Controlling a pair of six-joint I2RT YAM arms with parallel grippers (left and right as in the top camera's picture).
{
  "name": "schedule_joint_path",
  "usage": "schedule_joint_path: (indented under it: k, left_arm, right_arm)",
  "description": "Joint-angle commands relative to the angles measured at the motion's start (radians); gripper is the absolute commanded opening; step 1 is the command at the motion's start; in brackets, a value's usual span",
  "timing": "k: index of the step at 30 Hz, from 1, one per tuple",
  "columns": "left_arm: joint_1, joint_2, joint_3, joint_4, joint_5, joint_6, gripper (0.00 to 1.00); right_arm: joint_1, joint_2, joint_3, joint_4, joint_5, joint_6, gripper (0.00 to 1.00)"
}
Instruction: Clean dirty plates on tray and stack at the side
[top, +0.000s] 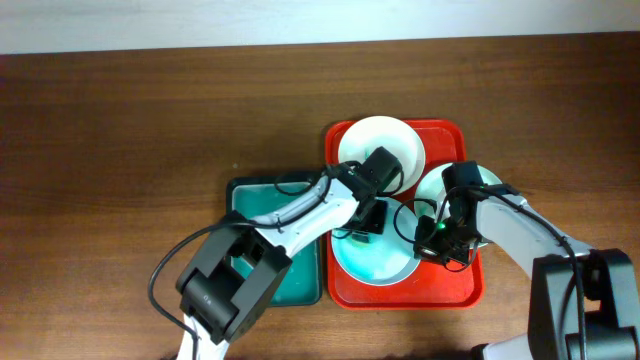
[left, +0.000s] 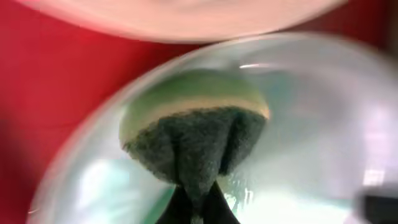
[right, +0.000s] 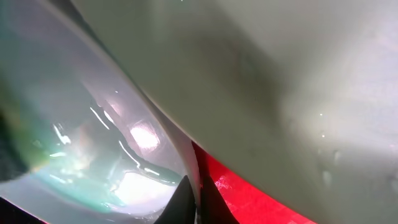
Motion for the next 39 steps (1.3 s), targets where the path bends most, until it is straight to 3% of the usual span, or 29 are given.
schedule_joint_path:
  k: [1, 4, 7, 9, 12, 17, 22, 24, 28, 29, 31, 36, 39]
  left_arm:
    - [-0.040, 0.044, -0.012, 0.031, 0.200, 0.029, 0.00]
    - [-0.042, 0.043, -0.012, -0.030, 0.292, 0.076, 0.00]
    - [-0.042, 0.043, -0.012, -0.110, 0.289, 0.101, 0.00]
    - [-0.031, 0.040, -0.011, -0.167, 0.202, 0.107, 0.00]
    - [-0.001, -0.015, -0.011, -0.236, -0.061, 0.106, 0.00]
    - [0.081, -0.322, -0.011, -0.283, -0.045, 0.099, 0.00]
    - [0.254, -0.436, -0.026, -0.427, -0.247, 0.099, 0.00]
    - [0.322, -0.431, -0.144, -0.377, -0.241, 0.099, 0.00]
    - [0.354, -0.428, -0.422, -0.114, -0.113, 0.080, 0.00]
    - [0.354, -0.428, -0.448, -0.085, -0.105, 0.080, 0.02]
    - [0.354, -0.428, -0.455, -0.069, -0.103, 0.081, 0.19]
    - [0.356, -0.443, -0.417, -0.101, -0.059, 0.081, 0.47]
    - [0.407, -0.542, -0.337, -0.217, -0.058, 0.081, 0.52]
  right_arm:
    - [-0.003, 0.032, -0.017, 0.010, 0.099, 0.008, 0.04]
    - [-0.003, 0.032, -0.016, 0.004, 0.099, 0.008, 0.04]
    - [-0.003, 0.032, -0.017, 0.002, 0.099, 0.008, 0.04]
    - [-0.003, 0.032, -0.016, 0.002, 0.099, 0.008, 0.04]
    - [-0.003, 0.032, -0.016, 0.002, 0.099, 0.008, 0.04]
    - [-0.003, 0.032, -0.016, -0.019, 0.099, 0.002, 0.04]
    - [-0.003, 0.032, -0.016, -0.010, 0.087, -0.155, 0.04]
    - [-0.003, 0.032, -0.016, -0.012, 0.087, -0.173, 0.04]
    - [-0.003, 0.032, -0.016, -0.011, 0.087, -0.173, 0.04]
    - [-0.003, 0.032, -0.016, -0.011, 0.087, -0.173, 0.04]
    - [-0.003, 0.032, -0.016, 0.000, 0.087, -0.173, 0.04]
    - [-0.003, -0.007, 0.030, -0.066, 0.065, -0.192, 0.04]
    - [-0.002, -0.142, 0.147, -0.211, 0.071, -0.203, 0.04]
